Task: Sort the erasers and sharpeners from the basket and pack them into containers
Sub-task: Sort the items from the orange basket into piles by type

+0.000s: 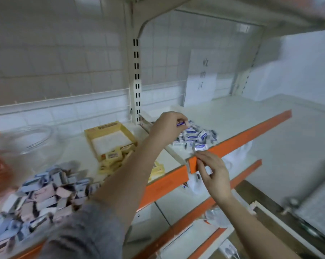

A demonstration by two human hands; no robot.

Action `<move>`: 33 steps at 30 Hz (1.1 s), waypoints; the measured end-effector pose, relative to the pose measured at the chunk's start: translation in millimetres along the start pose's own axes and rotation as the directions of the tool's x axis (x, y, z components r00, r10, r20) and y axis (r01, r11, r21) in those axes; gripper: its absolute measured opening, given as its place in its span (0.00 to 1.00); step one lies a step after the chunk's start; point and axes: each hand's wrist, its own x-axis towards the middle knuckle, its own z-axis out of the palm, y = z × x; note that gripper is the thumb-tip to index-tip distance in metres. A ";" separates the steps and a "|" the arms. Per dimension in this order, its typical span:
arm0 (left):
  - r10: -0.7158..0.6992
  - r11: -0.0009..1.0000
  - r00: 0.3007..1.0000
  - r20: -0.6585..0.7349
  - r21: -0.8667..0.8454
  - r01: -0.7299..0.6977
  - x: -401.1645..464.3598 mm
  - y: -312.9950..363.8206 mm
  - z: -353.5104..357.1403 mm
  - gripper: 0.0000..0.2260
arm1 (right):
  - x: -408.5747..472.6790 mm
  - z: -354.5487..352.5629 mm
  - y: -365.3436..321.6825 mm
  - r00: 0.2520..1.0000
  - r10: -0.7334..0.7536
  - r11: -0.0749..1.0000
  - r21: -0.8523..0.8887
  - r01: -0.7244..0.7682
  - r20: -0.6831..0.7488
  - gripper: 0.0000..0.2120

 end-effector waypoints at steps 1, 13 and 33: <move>-0.006 1.000 1.000 0.014 0.011 0.006 11.4 -1.4 9.8 0.11 | 0.8 2.1 4.2 1.000 0.005 1.000 0.022 -0.004 -0.017 0.13; -0.171 0.983 0.985 -0.015 0.064 0.172 59.4 -14.9 47.1 0.11 | 10.0 7.3 11.7 0.997 0.014 0.987 0.159 -0.001 -0.079 0.08; -0.290 0.907 0.875 -0.389 0.180 0.380 -178.8 -60.7 -203.6 0.08 | 70.4 78.1 -205.2 0.993 0.075 0.906 0.410 -0.108 0.096 0.06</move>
